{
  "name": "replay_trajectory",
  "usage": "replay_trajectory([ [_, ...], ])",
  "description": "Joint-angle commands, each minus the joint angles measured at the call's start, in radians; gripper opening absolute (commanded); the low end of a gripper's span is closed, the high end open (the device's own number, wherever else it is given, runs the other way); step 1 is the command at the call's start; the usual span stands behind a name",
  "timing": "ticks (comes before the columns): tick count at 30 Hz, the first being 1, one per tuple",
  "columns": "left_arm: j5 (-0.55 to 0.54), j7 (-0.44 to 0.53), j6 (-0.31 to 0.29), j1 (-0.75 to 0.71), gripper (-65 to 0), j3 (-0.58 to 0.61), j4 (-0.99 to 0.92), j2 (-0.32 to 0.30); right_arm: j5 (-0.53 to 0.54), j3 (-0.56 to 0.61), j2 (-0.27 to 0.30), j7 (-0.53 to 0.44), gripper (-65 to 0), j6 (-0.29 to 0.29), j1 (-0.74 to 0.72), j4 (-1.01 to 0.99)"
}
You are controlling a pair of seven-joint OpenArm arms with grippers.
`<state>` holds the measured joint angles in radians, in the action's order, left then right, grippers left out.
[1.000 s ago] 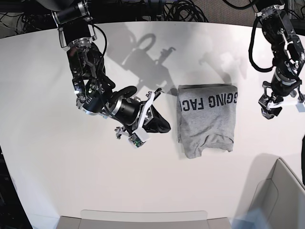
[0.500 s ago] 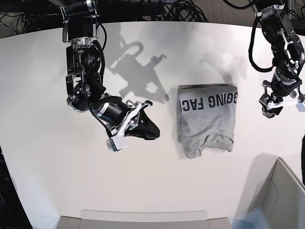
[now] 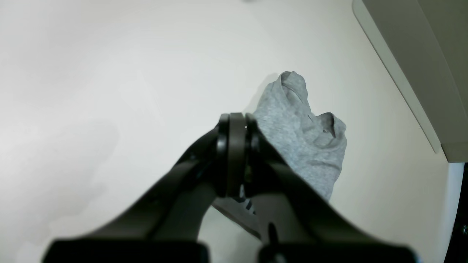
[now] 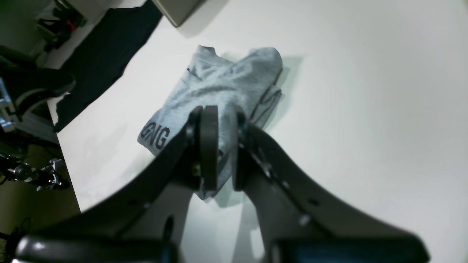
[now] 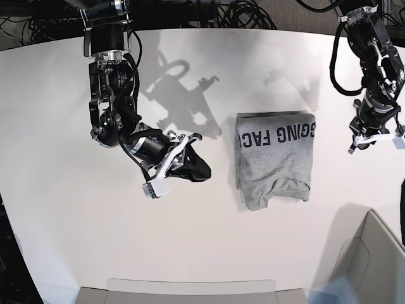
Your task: Fold the T-shirt properly
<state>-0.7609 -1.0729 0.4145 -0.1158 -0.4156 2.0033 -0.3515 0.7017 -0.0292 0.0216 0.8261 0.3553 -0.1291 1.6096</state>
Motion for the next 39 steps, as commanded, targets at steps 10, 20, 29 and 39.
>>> replay_trajectory([
  [10,-0.002,0.009,0.005,0.008,-23.1,-0.002,0.018,-0.016,0.02,-0.002,-0.004,-0.026,-57.9,0.006,-0.022,0.019],
  [20,-0.007,0.009,-0.002,0.009,-21.3,0.004,0.02,-0.019,0.02,-0.002,-0.004,-0.026,-57.9,0.006,-0.022,0.019],
  [29,-0.007,-0.036,-0.004,0.014,-20.2,0.086,0.023,-0.027,0.02,-0.001,-0.004,-0.026,-57.9,0.006,-0.025,0.019],
  [39,-0.004,-0.005,0.001,0.014,-20.8,0.114,0.023,-0.062,0.02,-0.001,-0.002,-0.026,-53.4,0.006,-0.024,0.019],
])
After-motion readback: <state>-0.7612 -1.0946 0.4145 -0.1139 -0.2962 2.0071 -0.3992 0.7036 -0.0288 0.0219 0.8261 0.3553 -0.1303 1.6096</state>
